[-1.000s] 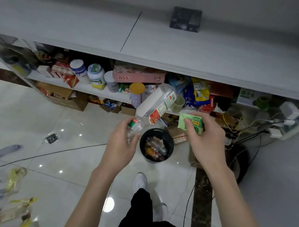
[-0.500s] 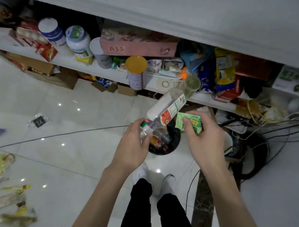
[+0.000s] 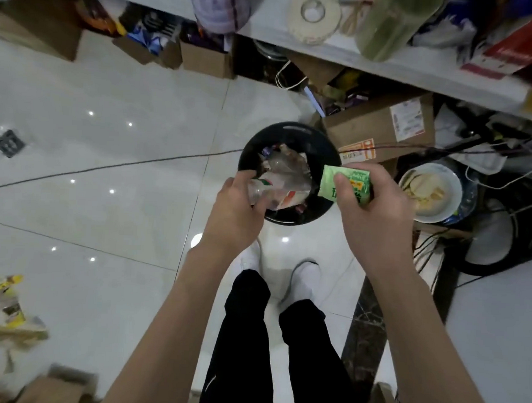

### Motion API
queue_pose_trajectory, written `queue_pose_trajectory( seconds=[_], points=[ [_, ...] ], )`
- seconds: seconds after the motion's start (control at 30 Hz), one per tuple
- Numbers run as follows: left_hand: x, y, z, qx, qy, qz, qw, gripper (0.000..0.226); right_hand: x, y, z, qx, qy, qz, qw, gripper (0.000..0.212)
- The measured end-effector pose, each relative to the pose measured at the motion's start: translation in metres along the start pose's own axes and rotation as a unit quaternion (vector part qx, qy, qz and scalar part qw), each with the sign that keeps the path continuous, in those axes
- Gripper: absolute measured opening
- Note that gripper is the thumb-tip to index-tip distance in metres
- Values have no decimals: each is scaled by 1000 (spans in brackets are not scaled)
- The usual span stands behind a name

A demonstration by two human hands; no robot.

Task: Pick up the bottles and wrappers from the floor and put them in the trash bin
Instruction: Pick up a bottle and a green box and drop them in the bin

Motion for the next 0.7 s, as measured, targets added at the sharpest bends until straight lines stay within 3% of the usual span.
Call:
queue_pose_trajectory(
  seconds=[0.17,0.57,0.7],
  points=[
    [-3,21,6,-19,-1,-29,999,57,-29,10,-19,25,-12,-29,999,20],
    [26,9,-12,-54,8,-67,996,43,-56,47,-11,16,-7,18,1000,38],
    [27,5,-21,-67,3,-74,995,41,-51,49,-9,29,16,11,999,35]
  ],
)
Point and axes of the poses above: each hand's wrist, its own y-axis towards the middle knuckle, its own x-axis out of the back of the hand, z = x × y, the point moved 2 cm from there along y, towards the middle knuckle, and after that the axes turned 5 degrees about z, right-handed, at the moved point
